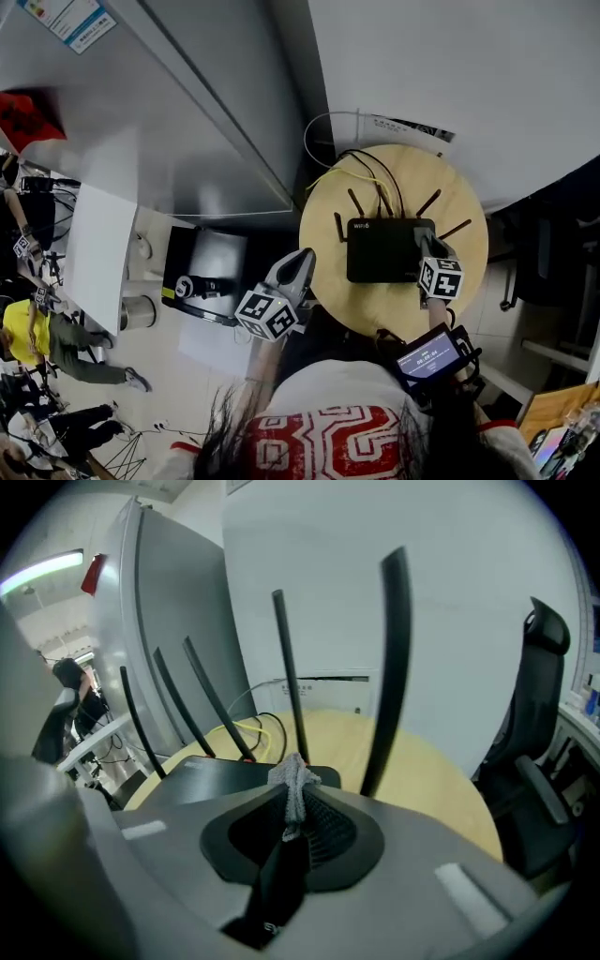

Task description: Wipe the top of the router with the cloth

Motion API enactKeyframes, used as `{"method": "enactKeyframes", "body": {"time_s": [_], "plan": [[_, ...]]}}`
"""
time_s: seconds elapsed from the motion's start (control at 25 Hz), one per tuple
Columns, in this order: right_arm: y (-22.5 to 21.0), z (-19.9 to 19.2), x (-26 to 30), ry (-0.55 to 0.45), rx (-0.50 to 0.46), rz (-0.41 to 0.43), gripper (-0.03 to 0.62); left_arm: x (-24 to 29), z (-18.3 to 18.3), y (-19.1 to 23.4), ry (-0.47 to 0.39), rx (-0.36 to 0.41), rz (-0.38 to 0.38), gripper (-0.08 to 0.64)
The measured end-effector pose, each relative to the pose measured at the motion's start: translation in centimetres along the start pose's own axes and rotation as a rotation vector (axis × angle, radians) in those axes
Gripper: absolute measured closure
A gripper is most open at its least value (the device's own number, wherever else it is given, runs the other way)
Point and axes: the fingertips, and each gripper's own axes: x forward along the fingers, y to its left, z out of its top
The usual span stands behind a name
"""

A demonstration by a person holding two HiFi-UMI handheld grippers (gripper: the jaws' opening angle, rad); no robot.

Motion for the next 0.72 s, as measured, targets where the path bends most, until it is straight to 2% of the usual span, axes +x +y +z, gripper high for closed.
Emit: {"method": "enactKeyframes", "body": {"time_s": [0.2, 0.32, 0.48, 0.72], "plan": [[-2.5, -0.7, -1.2, -0.004, 0.036, -0.036, 0.549, 0.7, -0.1, -1.1, -0.004, 0.005, -0.02, 0.565], [-1.2, 0.0, -1.7, -0.028, 0.061, -0.007, 0.549, 0.6, -0.3, -1.3, 0.0, 0.004, -0.019, 0.565], [4.5, 1.3, -1.8, -0.063, 0.05, 0.12, 0.549, 0.3, -0.4, -1.2, -0.003, 0.001, -0.008, 0.565], [14.9, 0.3, -0.8, -0.013, -0.059, 0.354, 0.549, -0.7, -0.5, -1.2, -0.007, 0.007, 0.004, 0.565]]}}
